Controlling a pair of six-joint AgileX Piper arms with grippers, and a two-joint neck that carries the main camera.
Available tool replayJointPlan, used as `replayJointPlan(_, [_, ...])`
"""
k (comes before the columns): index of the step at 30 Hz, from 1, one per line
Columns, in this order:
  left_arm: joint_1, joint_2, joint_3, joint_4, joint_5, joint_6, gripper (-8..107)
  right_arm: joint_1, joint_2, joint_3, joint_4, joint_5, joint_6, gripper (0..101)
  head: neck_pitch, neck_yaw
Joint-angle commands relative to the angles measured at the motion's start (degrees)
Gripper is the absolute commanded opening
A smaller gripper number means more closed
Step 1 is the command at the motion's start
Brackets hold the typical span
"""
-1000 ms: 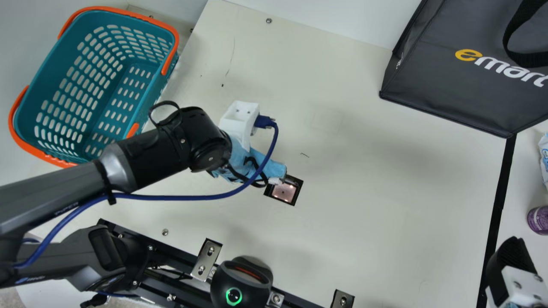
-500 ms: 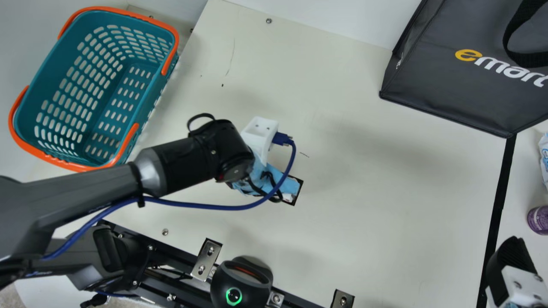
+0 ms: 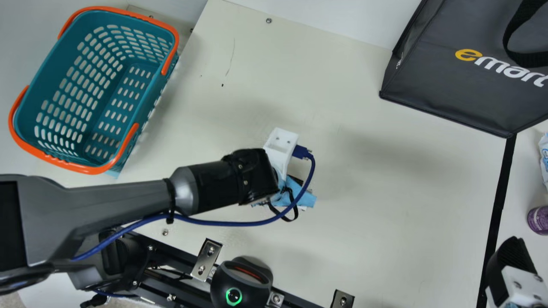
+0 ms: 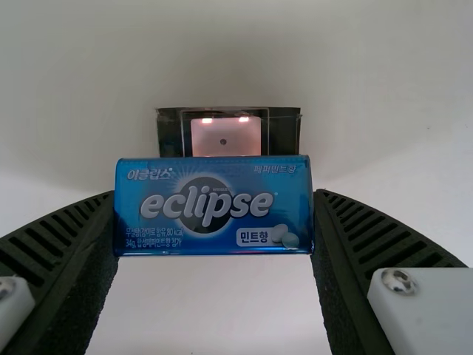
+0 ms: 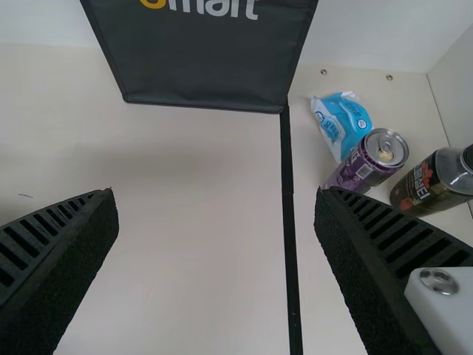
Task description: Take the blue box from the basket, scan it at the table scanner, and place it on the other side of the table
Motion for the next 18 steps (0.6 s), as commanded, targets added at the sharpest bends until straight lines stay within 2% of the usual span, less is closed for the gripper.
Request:
replayJointPlan(1, [-0.71,0.25,0.21,1.28,-0.42,-1.81,-8,0.0,0.0,0.0,0.0,0.0,0.0,95,-1.75,0.14])
replayJointPlan(18, [-5.65,1.53,2.67,7.27,-3.56,-11.07,-8,0.0,0.0,0.0,0.05,-0.03,0.0,95,-1.75,0.14])
